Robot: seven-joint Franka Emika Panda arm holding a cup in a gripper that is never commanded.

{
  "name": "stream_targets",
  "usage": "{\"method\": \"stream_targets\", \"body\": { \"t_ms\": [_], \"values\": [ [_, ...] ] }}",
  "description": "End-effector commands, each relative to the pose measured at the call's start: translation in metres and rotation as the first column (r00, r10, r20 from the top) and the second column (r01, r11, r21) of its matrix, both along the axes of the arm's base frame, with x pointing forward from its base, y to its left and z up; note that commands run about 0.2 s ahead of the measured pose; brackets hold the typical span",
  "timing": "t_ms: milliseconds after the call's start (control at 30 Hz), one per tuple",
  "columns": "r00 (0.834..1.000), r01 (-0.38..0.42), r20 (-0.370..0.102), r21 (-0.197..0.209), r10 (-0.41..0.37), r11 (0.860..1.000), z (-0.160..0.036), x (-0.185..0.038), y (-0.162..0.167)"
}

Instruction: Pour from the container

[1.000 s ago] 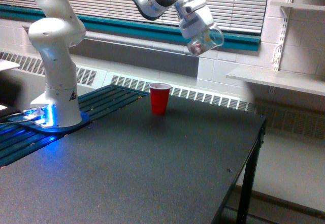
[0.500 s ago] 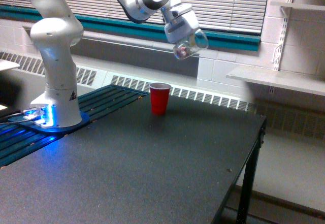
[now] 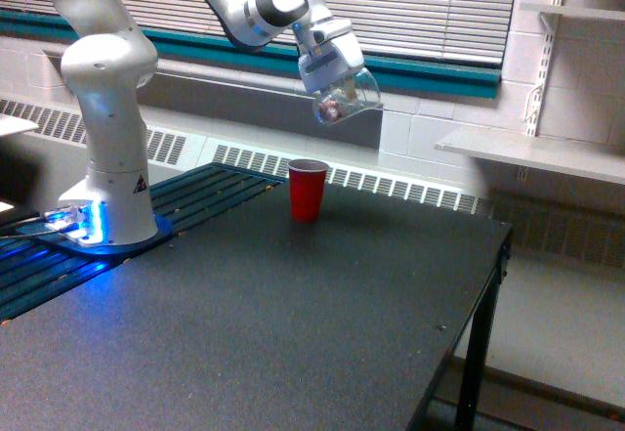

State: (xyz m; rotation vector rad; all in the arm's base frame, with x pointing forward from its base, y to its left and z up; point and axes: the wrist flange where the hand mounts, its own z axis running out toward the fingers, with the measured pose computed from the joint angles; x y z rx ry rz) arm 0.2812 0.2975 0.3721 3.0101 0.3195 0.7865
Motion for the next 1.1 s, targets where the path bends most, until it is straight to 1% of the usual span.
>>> {"method": "stream_targets", "body": {
  "t_ms": [33, 200, 367, 433, 833, 967, 1100],
  "values": [
    [0.999, -0.03, -0.022, -0.033, 0.029, 0.999, -0.012, -0.014, 0.001],
    [0.999, -0.031, -0.042, -0.048, 0.029, 0.998, -0.023, -0.019, -0.002],
    [0.998, -0.014, -0.059, -0.044, 0.012, 0.999, -0.027, -0.016, -0.007],
    [0.998, -0.013, -0.066, -0.05, 0.01, 0.999, -0.03, -0.017, -0.008],
    [0.995, -0.023, -0.1, -0.068, 0.016, 0.997, -0.044, -0.033, -0.005],
    [0.994, -0.021, -0.108, -0.065, 0.014, 0.998, -0.044, -0.037, -0.003],
    [0.994, -0.023, -0.107, -0.066, 0.015, 0.998, -0.042, -0.04, -0.002]
  ]
}}
